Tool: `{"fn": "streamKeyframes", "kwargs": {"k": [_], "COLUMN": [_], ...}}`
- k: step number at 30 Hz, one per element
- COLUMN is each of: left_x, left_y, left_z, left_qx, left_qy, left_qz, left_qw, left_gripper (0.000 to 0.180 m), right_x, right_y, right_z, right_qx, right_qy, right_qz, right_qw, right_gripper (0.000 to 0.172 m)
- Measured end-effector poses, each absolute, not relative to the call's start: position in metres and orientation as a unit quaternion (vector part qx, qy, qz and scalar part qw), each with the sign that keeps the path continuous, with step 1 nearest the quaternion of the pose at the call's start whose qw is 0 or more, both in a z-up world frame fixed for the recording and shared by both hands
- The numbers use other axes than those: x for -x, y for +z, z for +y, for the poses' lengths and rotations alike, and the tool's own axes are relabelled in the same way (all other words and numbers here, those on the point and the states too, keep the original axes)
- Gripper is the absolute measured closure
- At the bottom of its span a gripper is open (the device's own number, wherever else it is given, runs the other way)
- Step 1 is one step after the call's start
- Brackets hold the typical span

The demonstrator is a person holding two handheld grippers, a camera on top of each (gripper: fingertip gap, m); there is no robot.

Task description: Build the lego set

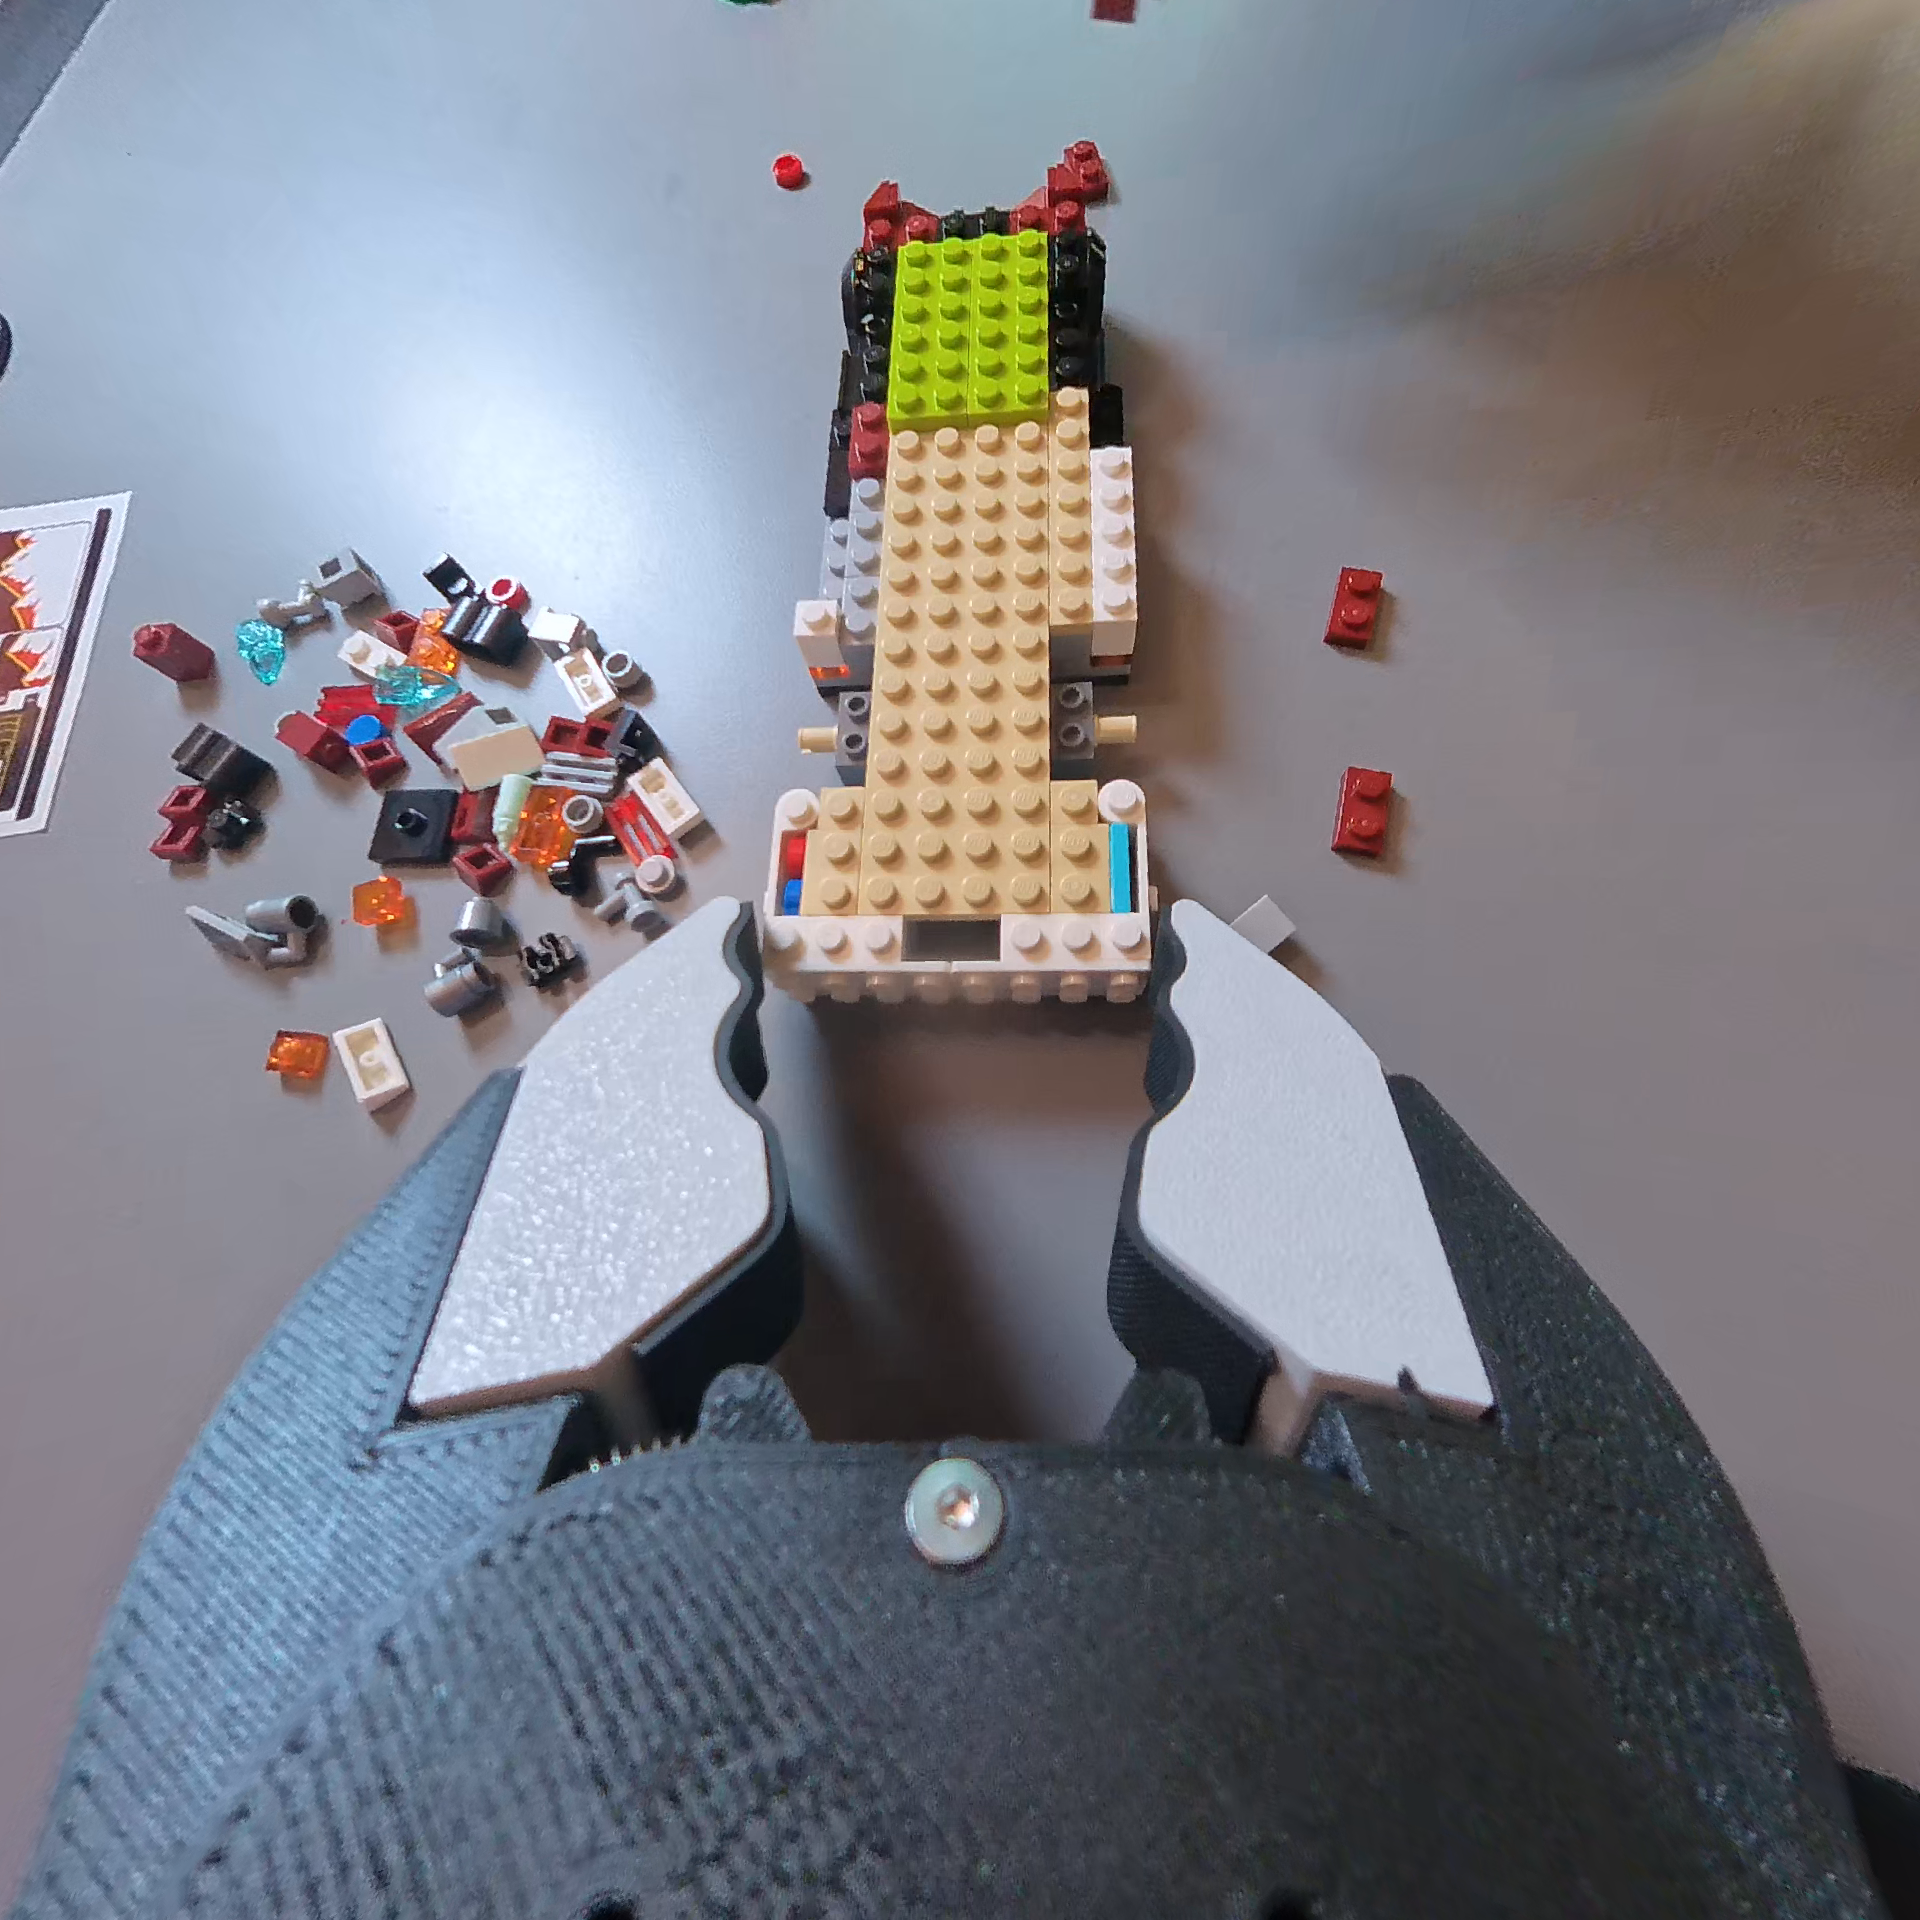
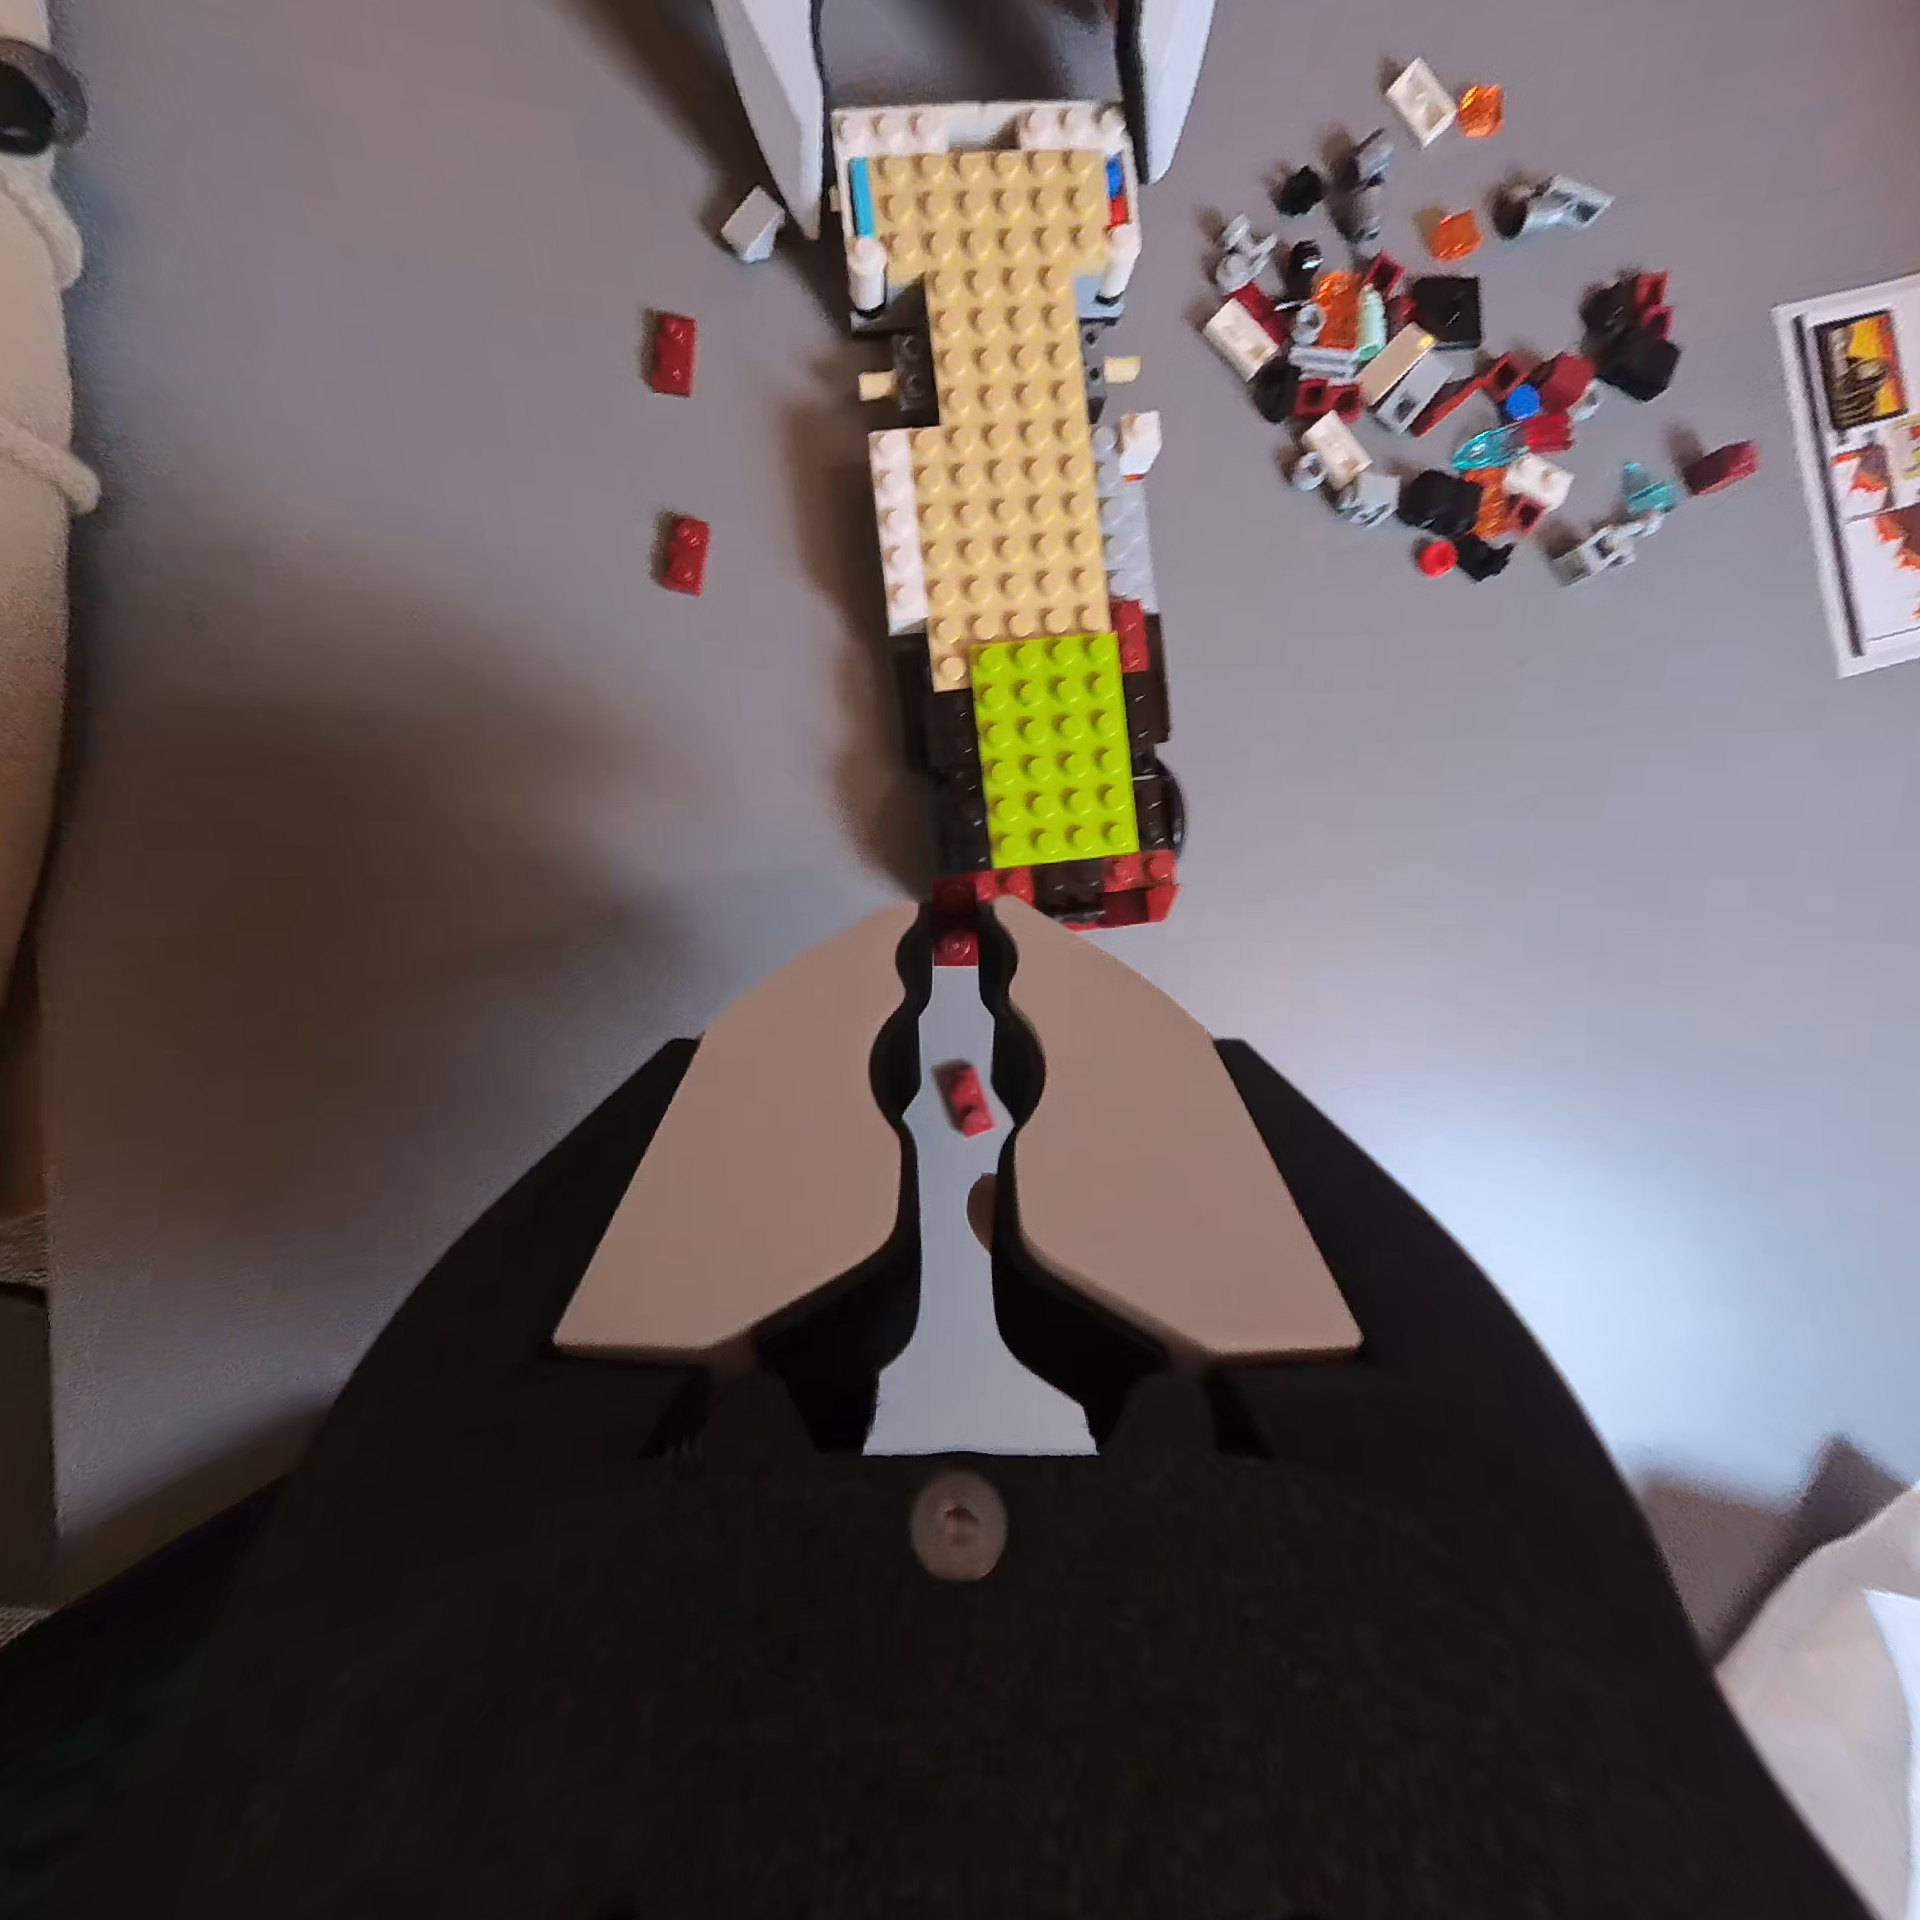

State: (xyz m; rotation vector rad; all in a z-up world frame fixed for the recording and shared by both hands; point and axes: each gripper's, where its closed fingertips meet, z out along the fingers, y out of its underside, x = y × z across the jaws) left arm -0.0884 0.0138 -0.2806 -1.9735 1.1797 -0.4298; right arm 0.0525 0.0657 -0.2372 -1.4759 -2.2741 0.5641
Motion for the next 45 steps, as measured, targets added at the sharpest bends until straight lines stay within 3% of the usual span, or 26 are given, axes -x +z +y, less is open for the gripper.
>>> {"fn": "streamKeyframes", "kwargs": {"k": [45], "left_x": [0.089], "left_y": [-0.280], "left_z": [0.014], "left_qx": [0.770], "left_qy": [-0.176], "left_qz": [0.471], "left_qw": [0.392], "left_gripper": [0.108], "right_x": [-0.002], "right_y": [-0.265], "right_z": [0.085], "right_qx": [0.519], "right_qy": [0.272], "right_qz": [-0.808], "right_qw": [0.063], "right_gripper": [0.162]}}
